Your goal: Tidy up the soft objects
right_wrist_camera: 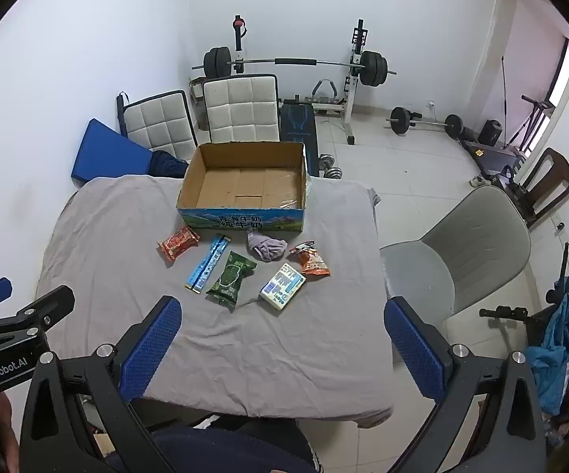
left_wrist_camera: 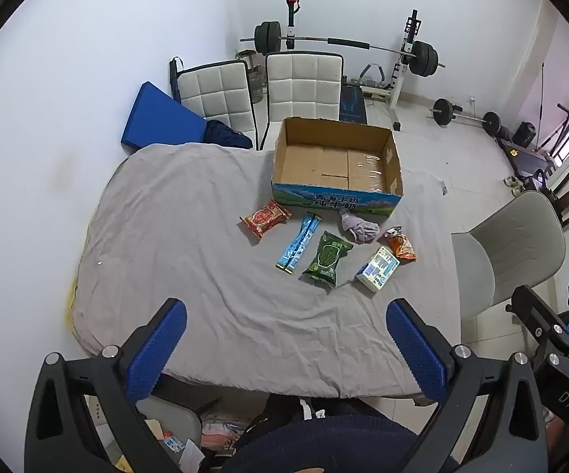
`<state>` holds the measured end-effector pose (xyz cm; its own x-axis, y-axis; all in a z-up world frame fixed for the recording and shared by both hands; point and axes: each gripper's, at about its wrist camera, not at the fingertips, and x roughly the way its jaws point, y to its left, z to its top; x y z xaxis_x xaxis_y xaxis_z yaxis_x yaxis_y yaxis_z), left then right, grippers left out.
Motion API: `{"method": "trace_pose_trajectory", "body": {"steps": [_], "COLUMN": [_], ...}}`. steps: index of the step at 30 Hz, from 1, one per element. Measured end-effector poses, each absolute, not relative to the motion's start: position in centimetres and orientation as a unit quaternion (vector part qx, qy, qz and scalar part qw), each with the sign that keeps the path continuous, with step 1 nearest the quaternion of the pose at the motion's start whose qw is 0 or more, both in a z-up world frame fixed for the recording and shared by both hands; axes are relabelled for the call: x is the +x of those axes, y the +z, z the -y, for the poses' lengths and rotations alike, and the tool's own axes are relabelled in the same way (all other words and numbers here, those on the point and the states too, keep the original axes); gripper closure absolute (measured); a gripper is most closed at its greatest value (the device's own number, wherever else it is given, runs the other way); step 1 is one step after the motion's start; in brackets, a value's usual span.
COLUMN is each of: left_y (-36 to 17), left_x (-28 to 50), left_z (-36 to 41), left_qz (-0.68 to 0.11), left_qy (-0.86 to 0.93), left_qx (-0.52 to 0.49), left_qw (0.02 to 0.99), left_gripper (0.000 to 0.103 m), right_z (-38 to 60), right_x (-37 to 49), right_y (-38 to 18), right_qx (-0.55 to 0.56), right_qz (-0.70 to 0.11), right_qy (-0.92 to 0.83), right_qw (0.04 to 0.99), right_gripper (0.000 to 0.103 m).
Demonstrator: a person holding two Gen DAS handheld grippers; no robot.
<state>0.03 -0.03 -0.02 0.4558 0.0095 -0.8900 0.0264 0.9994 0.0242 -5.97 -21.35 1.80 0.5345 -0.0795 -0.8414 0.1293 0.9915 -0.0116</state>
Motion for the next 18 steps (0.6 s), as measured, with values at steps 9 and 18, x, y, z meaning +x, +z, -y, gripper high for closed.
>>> {"method": "trace_pose_trajectory", "body": {"steps": [9, 18], "left_y": [-0.07, 0.56], "left_x": [0.17, -0.07], "left_z": [0.04, 0.61], "left_qz": [-0.516, -0.506], "left_qy": [-0.006, -0.008], "left_qx": [0.015, 0.018], "left_qw": [0.856, 0.862], "left_gripper": [0.0, 0.0], "right_z": [21.83, 21.41], "right_x": [-6.12, -6.28], "right_y": [2.34, 1.91], "right_qx": [0.025, 0.028], "right_qz": [-0.477, -0.47], "right_qy": [-0.064, -0.079], "right_qw": [0.876, 0.879], "right_gripper": [0.0, 0.0]}}
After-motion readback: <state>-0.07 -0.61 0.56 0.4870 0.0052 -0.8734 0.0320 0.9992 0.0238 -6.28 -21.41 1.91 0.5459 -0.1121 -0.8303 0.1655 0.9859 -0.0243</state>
